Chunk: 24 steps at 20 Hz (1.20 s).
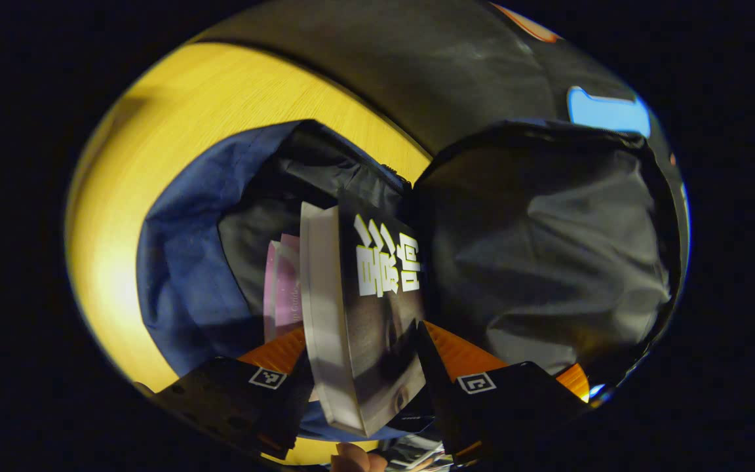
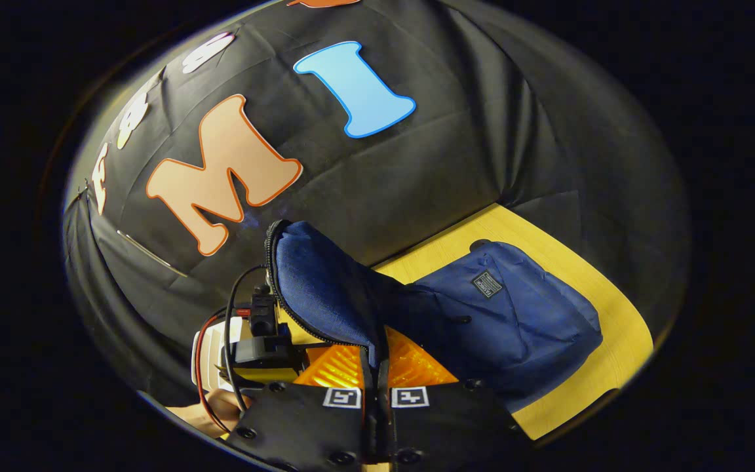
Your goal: Open the schoolbag, grab two books from the bookshelf and put them into the schoolbag.
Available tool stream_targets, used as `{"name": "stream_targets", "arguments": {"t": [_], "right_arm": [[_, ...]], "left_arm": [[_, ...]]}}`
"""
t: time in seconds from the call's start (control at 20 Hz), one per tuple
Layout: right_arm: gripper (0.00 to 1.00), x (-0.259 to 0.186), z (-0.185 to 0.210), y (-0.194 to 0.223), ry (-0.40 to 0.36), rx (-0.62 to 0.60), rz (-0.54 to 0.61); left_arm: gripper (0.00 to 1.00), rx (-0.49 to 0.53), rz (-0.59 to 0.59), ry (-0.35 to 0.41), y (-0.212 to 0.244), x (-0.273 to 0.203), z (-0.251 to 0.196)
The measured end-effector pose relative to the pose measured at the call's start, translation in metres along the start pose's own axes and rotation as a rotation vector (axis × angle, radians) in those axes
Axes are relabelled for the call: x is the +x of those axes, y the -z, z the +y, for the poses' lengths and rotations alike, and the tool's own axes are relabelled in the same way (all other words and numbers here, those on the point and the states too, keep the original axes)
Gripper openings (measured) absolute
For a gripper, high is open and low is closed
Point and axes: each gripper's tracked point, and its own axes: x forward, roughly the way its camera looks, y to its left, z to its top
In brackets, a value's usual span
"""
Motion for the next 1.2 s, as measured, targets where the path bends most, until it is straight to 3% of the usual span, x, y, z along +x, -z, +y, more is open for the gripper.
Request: {"name": "stream_targets", "arguments": {"t": [0.05, 0.1, 0.2, 0.45, 0.6, 0.95, 1.0, 1.1, 1.2], "right_arm": [[0.02, 0.000, -0.001, -0.001, 0.001, 0.001, -0.002], [0.04, -0.001, -0.001, -0.001, 0.003, 0.001, -0.004], [0.03, -0.002, -0.003, -0.002, 0.003, 0.004, -0.006], [0.04, -0.003, -0.006, -0.004, 0.004, 0.005, -0.008], [0.03, -0.003, -0.006, -0.002, 0.003, -0.005, -0.008], [0.03, -0.002, -0.002, 0.007, -0.014, -0.022, 0.007], [0.03, -0.002, 0.000, 0.007, -0.015, -0.027, 0.009], [0.03, 0.000, 0.003, 0.011, -0.014, -0.045, 0.017], [0.04, 0.003, 0.006, 0.016, -0.011, -0.075, 0.027]], "left_arm": [[0.86, 0.071, -0.013, -0.044, -0.002, -0.005, 0.004], [0.81, 0.142, -0.019, -0.081, -0.004, -0.012, 0.007], [0.81, 0.250, -0.039, -0.128, -0.007, -0.029, 0.005], [0.81, 0.398, -0.137, -0.140, -0.027, -0.074, -0.015], [0.81, 0.551, -0.172, -0.121, -0.029, -0.111, -0.031], [0.82, 0.912, -0.457, -0.207, -0.057, -0.237, -0.074], [0.83, 0.945, -0.494, -0.224, -0.058, -0.254, -0.078], [0.98, 0.997, -0.558, -0.273, -0.058, -0.289, -0.077], [0.97, 1.015, -0.607, -0.332, -0.058, -0.321, -0.071]]}}
